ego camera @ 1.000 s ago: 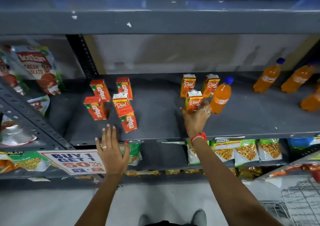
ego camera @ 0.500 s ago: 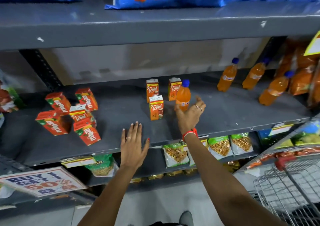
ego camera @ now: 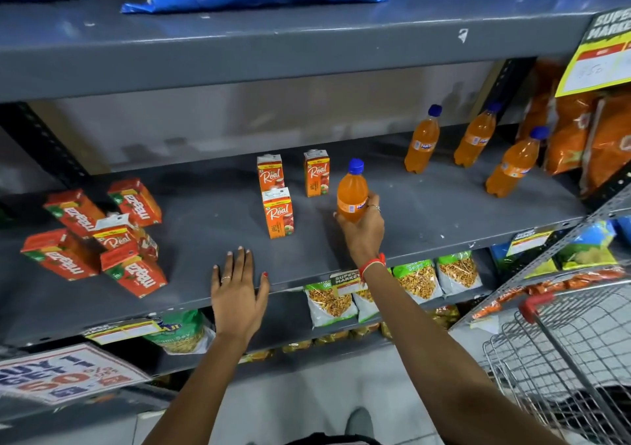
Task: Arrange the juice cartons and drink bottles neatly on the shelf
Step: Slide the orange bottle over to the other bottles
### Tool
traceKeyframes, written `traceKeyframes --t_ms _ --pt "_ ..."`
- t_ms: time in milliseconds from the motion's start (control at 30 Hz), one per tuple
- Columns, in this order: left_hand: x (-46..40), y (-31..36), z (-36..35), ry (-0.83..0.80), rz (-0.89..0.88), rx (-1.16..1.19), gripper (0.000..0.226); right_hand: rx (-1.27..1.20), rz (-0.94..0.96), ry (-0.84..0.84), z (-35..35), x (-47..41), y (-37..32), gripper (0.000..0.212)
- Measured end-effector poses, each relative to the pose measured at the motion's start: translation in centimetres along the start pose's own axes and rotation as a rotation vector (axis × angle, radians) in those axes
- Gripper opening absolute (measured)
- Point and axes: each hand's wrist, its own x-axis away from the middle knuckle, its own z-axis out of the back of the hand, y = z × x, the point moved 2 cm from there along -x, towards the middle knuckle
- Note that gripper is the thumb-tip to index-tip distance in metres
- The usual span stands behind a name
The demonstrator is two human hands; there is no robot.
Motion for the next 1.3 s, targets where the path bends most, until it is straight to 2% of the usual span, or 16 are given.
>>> traceKeyframes --t_ms 67,200,367,533,667,900,967,1033,1100,1167,1300 --pt "0.3 1.1 -0.1 -0.003 -0.001 0.010 0.062 0.005 -0.021 0.068 1.8 -0.6 0.7 0.056" --pt "1.5 6.4 -1.0 -0.034 -0.136 0.035 0.063 0.031 -0.083 0.173 5.9 -2.8 1.7 0.055" --pt "0.1 13.7 -2.3 -0.041 -0.244 0.033 0.061 0.095 -0.135 0.200 10.9 -6.5 3.5 0.050" --pt "-1.5 16.9 -3.4 -0.078 -0.189 -0.030 0.064 0.091 -0.142 0.211 14.0 -10.0 5.0 0.051" --pt "-1.4 16.8 -3.6 -0.028 -0.198 -0.049 0.064 0.074 -0.113 0.193 14.6 -11.7 5.8 0.052" --pt "-1.5 16.7 -4.0 0.010 -0.204 -0.017 0.061 0.018 -0.058 0.176 14.1 -12.3 6.8 0.069" --pt "-1.4 16.3 -3.9 0.015 -0.206 -0.010 0.061 -0.012 -0.039 0.238 13.9 -11.9 6.7 0.084" --pt "-1.0 15.5 -3.8 0.024 -0.196 0.020 0.058 -0.030 -0.019 0.335 13.6 -10.3 6.2 0.091" --pt "-0.5 14.1 -3.6 0.036 -0.188 0.054 0.055 -0.024 0.027 0.399 12.3 -7.8 5.6 0.083" --pt "0.1 12.4 -3.3 0.049 -0.191 0.069 0.052 0.009 0.049 0.384 10.3 -5.2 5.1 0.072" --pt "1.1 7.6 -2.3 0.073 -0.094 0.077 0.052 -0.030 0.162 0.168 4.9 -0.4 3.5 0.056"
